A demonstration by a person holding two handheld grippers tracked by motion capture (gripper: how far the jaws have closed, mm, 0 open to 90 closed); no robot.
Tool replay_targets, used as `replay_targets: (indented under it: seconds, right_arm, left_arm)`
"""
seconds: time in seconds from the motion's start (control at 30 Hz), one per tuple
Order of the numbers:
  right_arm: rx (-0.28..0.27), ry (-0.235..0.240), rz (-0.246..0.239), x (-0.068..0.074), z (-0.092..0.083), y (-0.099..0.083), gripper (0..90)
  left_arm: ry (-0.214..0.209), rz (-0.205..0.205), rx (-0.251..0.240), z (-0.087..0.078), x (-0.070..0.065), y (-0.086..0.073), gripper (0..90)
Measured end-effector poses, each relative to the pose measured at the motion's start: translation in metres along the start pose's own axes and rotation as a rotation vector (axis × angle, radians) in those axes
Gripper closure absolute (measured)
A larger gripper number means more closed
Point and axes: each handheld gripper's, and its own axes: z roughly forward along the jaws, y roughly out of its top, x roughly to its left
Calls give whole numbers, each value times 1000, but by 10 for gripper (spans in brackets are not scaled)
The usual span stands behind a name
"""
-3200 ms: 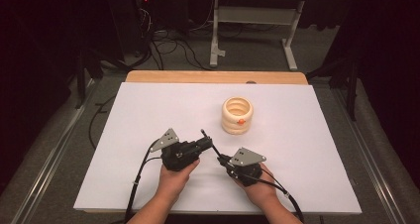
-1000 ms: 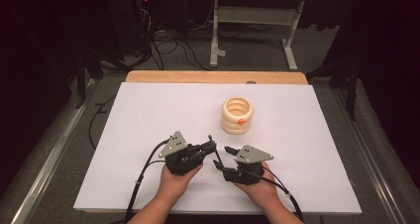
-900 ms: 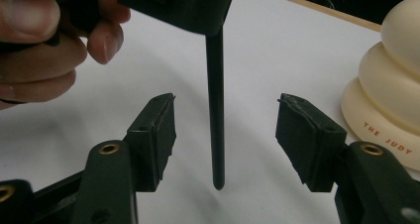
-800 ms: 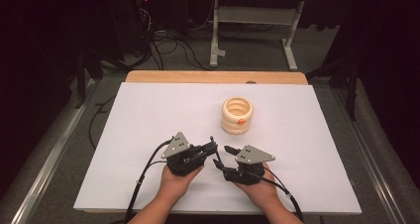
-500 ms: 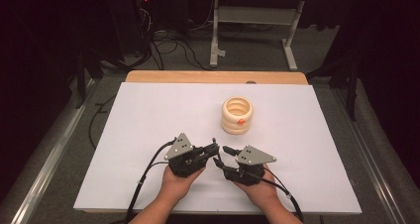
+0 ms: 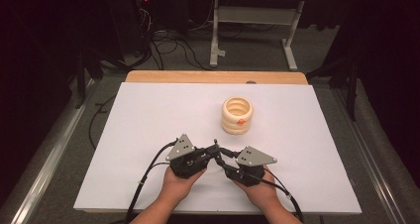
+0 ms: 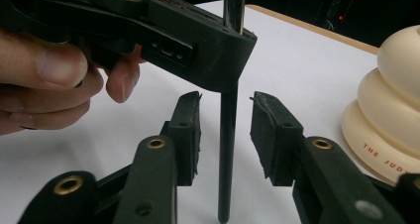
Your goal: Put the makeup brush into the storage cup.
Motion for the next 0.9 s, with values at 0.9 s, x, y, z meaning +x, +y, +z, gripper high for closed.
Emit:
replay_targets:
  seconds: [0.9]
  right_arm:
    - [-10,-16,-30,1,-3,1,853]
  left_arm:
    - [-9,-2,-17,-1,-1,1,834]
